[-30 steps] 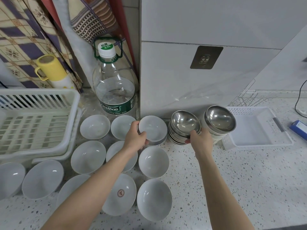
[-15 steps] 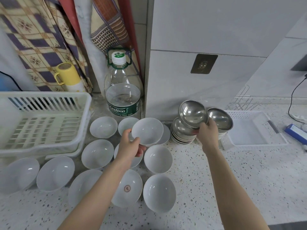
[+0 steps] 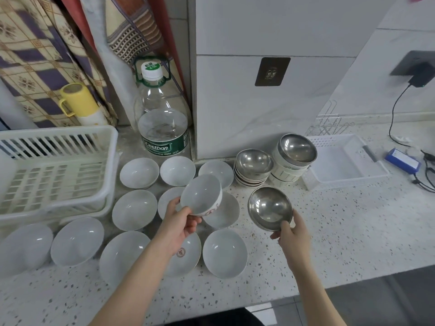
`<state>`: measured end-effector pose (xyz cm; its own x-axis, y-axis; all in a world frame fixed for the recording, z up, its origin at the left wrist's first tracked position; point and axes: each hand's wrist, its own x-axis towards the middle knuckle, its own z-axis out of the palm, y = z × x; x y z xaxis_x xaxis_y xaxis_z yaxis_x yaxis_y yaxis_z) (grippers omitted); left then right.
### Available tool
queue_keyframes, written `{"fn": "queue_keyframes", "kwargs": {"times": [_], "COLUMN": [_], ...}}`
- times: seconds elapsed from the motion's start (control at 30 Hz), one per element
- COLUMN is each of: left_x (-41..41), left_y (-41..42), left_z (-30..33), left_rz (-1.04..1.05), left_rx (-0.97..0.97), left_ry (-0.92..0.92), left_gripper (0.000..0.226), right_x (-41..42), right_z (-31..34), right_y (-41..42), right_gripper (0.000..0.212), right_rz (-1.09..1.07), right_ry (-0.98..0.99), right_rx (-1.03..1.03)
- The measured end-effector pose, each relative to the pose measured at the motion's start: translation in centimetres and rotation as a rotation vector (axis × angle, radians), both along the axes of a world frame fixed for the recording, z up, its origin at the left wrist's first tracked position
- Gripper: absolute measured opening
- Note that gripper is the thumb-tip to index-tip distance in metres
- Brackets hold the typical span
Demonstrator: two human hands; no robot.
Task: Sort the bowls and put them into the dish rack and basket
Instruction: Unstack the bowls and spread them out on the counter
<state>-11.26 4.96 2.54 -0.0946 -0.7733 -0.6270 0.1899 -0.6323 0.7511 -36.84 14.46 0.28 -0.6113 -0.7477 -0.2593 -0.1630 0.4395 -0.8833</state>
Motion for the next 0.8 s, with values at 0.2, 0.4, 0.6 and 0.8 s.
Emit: {"fn": "queue_keyframes", "kwargs": {"times": [0.2, 0.4, 0.6, 0.8], "left_x": [-0.8, -3.6, -7.0, -9.1], "left_y": [1.9, 3.3, 4.5, 5.8], "left_z": [-0.2, -0.3, -0.8, -1.6], "left_rz": [0.004, 0.105, 0.190, 0.231], "left_rx": [0.005, -0.027, -0.045, -0.056], "left_ry": [-0.063, -0.090, -0.090, -0.152], "left_gripper": [0.049, 0.046, 0.041, 0.045], "right_x": [-0.7, -2.6, -4.5, -5.7], "right_z": [-1.2, -2.4, -3.2, -4.0], "right_y": [-1.8, -3.5, -4.6, -4.7], "right_gripper": [0.051, 0.050, 0.042, 0.065], "right_rz": [0.055, 0.232, 0.391, 0.466], "right_ry": [-0.059, -0.018, -0.040, -0.214], "right_rx": [0.102, 0.159, 0.183, 0.226]}}
